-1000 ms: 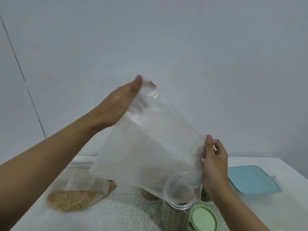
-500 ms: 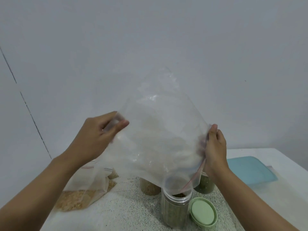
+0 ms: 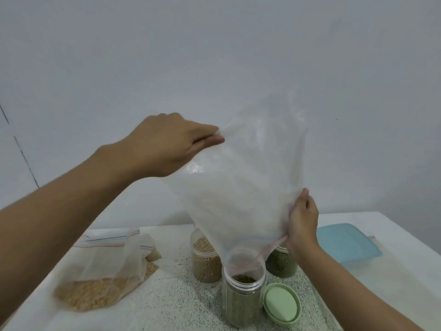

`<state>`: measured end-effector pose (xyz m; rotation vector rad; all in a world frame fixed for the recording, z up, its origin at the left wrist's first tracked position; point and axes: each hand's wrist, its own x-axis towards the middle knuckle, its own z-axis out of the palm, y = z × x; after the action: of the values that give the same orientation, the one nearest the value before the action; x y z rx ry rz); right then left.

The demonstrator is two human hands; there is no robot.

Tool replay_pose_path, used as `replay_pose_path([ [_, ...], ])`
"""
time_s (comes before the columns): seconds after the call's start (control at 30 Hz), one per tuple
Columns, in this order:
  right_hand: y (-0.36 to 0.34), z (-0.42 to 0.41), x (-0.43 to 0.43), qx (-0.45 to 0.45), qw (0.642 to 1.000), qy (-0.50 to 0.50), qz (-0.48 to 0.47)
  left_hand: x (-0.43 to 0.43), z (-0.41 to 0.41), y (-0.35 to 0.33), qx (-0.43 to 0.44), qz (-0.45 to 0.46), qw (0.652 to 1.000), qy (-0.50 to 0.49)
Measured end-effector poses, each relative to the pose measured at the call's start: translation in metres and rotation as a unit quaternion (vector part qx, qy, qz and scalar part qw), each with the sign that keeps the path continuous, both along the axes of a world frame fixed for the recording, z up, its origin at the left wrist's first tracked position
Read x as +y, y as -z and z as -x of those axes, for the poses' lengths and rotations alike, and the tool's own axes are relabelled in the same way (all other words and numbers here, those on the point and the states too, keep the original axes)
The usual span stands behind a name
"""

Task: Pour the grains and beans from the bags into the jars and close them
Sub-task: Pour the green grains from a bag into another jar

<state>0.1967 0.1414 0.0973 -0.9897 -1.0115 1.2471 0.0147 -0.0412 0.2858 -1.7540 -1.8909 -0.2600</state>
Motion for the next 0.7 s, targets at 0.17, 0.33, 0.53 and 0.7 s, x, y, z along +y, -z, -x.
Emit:
replay_pose_path([
  [0.17,-0.004,-0.006,0.0,-0.011,1.0,0.007,-0.017,0.005,0.0,0.007,-0.026,0.032,0.999,0.015],
  [0.33,-0.009,-0.012,0.002,-0.043,0.998,0.015,-0.052,0.005,0.005,0.001,-0.033,0.019,0.999,-0.01],
  [0.53,-0.003,-0.012,-0.002,-0.057,0.996,0.014,-0.063,0.002,0.017,0.002,-0.101,0.049,0.994,0.0],
  [0.7,-0.006,-0.007,-0.001,-0.06,0.996,0.006,-0.069,-0.013,0.031,0.012,-0.345,0.114,0.929,0.069],
])
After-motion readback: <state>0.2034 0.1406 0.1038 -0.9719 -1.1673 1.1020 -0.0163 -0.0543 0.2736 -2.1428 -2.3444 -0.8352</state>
